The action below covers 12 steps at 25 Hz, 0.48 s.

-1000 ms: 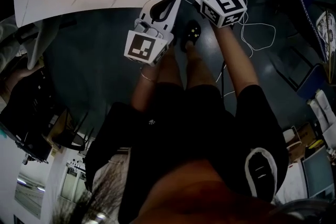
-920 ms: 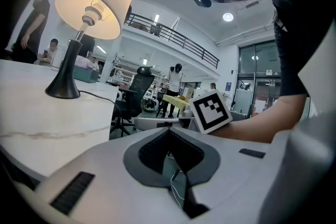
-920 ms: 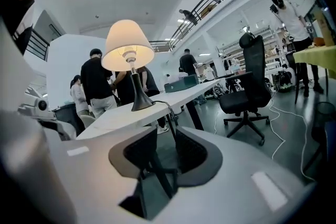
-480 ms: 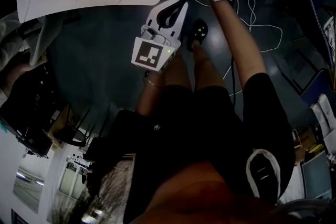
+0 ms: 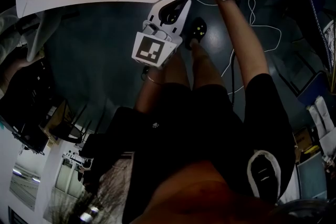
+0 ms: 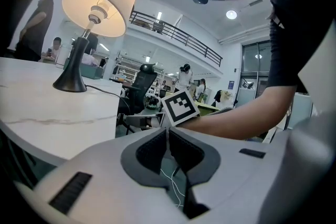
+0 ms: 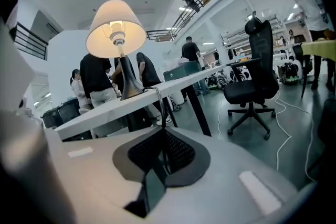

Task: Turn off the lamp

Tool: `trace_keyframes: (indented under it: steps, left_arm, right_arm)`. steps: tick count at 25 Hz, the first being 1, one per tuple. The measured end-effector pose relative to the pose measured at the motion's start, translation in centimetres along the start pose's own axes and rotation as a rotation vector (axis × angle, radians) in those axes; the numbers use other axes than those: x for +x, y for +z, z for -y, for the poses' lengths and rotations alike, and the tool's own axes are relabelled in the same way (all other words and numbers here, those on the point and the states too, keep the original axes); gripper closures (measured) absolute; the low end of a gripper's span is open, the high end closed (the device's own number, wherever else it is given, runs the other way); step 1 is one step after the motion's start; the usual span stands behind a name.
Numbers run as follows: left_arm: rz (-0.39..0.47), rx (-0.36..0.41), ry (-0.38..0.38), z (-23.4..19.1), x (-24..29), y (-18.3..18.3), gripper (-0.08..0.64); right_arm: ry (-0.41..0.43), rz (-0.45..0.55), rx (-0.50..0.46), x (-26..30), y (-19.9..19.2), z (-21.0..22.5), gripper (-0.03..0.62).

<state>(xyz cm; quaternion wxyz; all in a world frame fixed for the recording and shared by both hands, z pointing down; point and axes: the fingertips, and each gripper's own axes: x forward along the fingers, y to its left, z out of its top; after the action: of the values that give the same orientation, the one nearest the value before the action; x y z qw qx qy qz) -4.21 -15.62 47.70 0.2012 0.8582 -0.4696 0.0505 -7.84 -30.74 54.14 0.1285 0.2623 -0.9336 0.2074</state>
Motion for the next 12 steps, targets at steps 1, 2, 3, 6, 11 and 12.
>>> trace_keyframes:
  steps: [1,2,3,6,11,12]
  left_arm:
    - [0.001,0.004,-0.001,0.1,0.2,-0.1,0.551]
    - [0.002,0.008,-0.001,0.2,0.4,-0.2,0.551]
    - [0.003,0.011,-0.001,0.3,0.6,-0.4,0.551]
    - [0.011,0.007,0.008,0.2,0.8,-0.4,0.551]
    - [0.002,0.052,-0.035,0.6,1.2,0.2,0.551]
    - [0.008,0.05,-0.037,0.6,1.2,0.4,0.549]
  right_arm:
    - [0.017,0.001,0.007,-0.5,0.1,-0.2,0.58]
    - [0.034,0.001,0.009,-0.9,0.3,-0.4,0.58]
    - [0.051,0.001,0.009,-1.4,0.5,-0.7,0.58]
    - [0.107,0.011,0.021,-2.6,1.3,-1.6,0.58]
    - [0.204,0.039,0.045,-4.0,3.5,-3.4,0.581]
    - [0.222,0.043,0.055,-4.3,4.0,-3.8,0.581]
